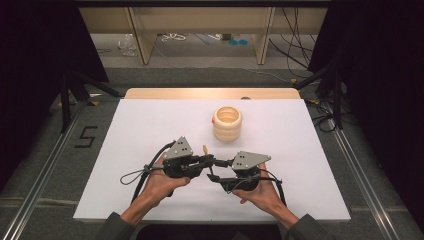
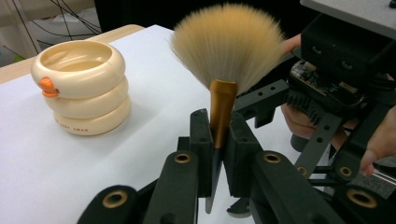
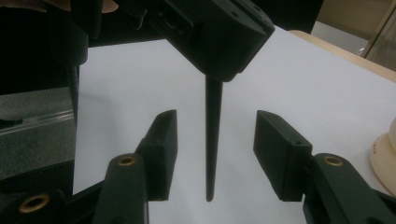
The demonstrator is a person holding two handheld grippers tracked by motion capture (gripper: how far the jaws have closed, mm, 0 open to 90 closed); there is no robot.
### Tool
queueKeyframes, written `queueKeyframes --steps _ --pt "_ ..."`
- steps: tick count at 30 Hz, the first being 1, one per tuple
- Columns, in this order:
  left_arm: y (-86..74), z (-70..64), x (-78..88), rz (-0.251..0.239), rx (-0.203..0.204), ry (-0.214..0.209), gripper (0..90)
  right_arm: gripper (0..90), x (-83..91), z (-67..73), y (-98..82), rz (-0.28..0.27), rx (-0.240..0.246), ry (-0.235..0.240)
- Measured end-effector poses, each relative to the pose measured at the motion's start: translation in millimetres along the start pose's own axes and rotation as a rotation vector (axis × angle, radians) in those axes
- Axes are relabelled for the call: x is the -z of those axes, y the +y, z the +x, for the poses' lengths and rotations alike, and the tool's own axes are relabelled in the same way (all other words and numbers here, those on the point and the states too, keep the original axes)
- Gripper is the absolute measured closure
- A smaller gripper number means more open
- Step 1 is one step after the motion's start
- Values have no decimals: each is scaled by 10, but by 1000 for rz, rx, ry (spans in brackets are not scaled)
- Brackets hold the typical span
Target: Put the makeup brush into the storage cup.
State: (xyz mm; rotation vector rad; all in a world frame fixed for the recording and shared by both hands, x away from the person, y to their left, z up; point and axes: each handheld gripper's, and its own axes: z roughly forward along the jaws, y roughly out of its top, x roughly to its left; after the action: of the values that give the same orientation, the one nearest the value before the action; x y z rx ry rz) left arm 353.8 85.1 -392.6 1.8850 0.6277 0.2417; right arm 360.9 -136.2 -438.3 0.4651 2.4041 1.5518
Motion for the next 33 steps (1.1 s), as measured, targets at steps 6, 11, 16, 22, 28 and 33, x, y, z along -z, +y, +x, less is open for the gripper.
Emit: queueKeyframes --steps 6,11,16,22,28,33 --pt "4 -20 -22 4 5 -7 832 586 -13 -3 -2 -10 -1 2" --pt "8 -21 -32 11 -12 -8 832 646 -23 -9 1 -15 -5 17" --pt "6 -26 -48 25 -19 -8 832 703 -36 -8 3 -21 -7 30" --pt "5 -37 -59 30 -20 -16 832 791 -44 -7 3 -30 -9 50" --pt "4 -41 -61 29 -28 -22 832 838 -38 -26 -2 -33 -20 64" --pt "9 -37 -51 21 -8 -33 823 840 -24 -31 3 -31 -26 72"
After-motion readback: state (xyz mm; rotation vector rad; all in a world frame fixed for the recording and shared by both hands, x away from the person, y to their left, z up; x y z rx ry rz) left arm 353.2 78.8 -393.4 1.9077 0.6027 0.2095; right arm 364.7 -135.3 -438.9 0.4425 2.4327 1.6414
